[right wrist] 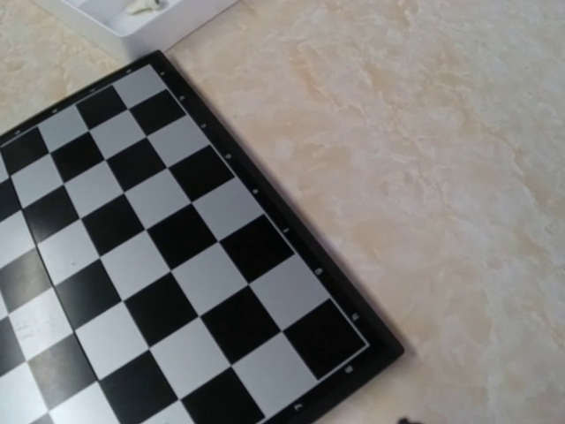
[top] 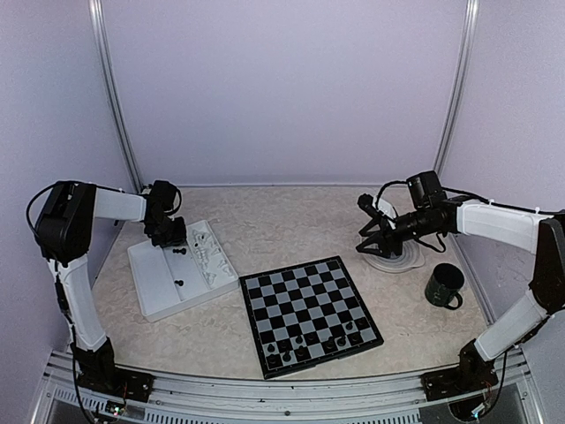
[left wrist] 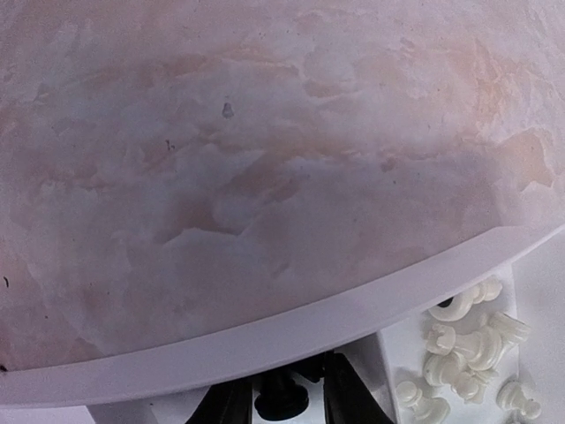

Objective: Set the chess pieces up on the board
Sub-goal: Pick up the chess pile from the storage box.

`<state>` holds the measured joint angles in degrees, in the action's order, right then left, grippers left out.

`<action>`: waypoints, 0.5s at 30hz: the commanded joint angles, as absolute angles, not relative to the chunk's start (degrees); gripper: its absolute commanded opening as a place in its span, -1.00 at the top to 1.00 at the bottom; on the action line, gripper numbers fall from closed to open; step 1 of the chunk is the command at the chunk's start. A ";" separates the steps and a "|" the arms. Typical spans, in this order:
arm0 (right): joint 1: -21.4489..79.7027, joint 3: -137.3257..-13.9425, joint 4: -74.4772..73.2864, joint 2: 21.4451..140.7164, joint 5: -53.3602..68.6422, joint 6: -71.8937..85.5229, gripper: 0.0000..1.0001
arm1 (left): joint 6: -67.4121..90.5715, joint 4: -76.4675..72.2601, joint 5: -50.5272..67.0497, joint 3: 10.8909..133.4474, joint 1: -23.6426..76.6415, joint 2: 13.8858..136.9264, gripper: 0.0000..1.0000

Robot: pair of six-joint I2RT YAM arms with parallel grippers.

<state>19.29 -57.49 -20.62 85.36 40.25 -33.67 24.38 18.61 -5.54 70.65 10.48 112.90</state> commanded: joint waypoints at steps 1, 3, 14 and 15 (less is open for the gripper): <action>19.79 -59.18 -21.96 86.21 40.78 -34.37 -0.08 | 25.55 19.86 -5.11 65.07 11.31 109.30 0.47; 19.90 -59.16 -22.06 86.43 40.76 -34.41 -0.08 | 25.42 19.85 -5.47 64.06 11.70 107.94 0.49; 20.41 -59.30 -22.32 86.09 39.60 -34.85 -0.08 | 25.14 20.66 -5.62 67.67 12.07 112.13 0.55; 20.39 -59.32 -22.32 86.05 39.57 -34.84 -0.08 | 25.14 20.98 -5.72 67.61 12.14 112.14 0.58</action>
